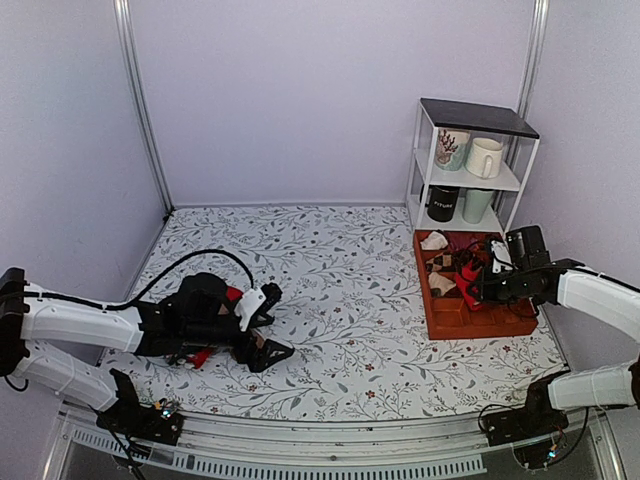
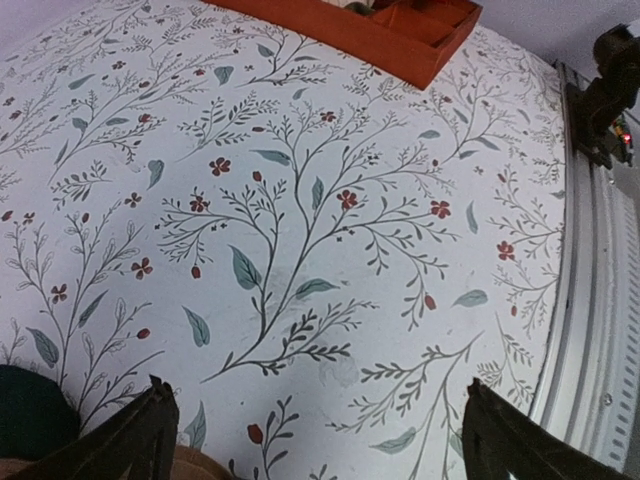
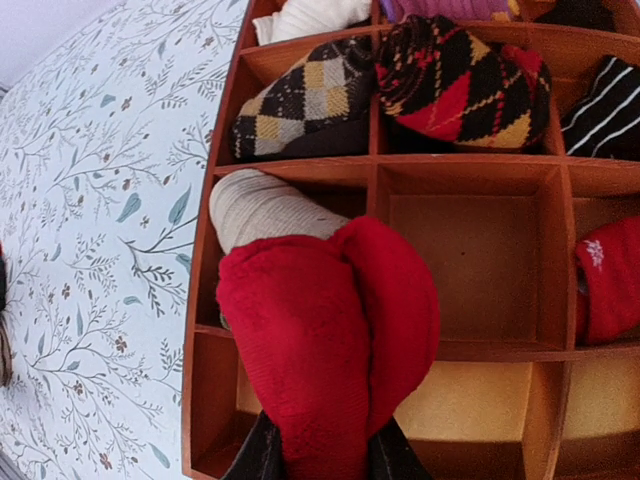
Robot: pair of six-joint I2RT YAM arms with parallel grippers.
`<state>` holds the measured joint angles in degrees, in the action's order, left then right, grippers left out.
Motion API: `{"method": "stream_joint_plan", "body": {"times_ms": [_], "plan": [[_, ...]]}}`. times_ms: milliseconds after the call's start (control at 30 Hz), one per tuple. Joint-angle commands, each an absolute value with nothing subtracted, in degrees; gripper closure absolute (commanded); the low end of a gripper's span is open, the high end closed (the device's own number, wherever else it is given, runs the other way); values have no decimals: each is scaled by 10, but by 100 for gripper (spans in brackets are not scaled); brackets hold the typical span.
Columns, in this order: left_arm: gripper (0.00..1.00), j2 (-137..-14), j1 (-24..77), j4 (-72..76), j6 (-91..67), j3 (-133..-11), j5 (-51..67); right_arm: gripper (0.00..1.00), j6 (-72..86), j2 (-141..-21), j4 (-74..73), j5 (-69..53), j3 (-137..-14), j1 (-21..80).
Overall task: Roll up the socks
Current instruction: Move the storage box to the center of the board.
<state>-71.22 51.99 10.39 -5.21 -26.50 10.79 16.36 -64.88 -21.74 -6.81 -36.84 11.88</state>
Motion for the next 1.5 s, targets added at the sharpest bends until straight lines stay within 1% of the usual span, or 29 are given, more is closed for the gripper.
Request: {"method": "stream_joint_plan", "body": {"times_ms": [0,133,233,333,467,600,733,900,1133,1300,1467], "plan": [[0,-723,513,128,-59,-259,123,100,122,-630,-165,-157,-344,120],[1,-727,513,146,-61,-254,130,99,83,-633,-148,-204,-342,125],[0,-728,513,165,-63,-250,129,97,63,-649,-148,-182,-348,141],[0,-735,512,175,-60,-252,130,97,45,-670,-157,-130,-363,167],[1,-748,513,171,-51,-259,133,99,25,-693,-194,-117,-399,171],[1,-753,513,176,-45,-257,140,100,20,-713,-261,-96,-466,174],[0,-755,513,193,-40,-251,141,100,74,-715,-312,-86,-510,187],[1,-765,512,221,-40,-249,152,99,157,-689,-329,-62,-476,235],[1,-778,512,237,-37,-244,171,100,253,-630,-322,-34,-408,243],[1,-778,512,254,-35,-233,178,99,261,-654,-348,-28,-409,243],[1,-779,512,295,-37,-216,186,99,249,-684,-335,-21,-420,243]]}}
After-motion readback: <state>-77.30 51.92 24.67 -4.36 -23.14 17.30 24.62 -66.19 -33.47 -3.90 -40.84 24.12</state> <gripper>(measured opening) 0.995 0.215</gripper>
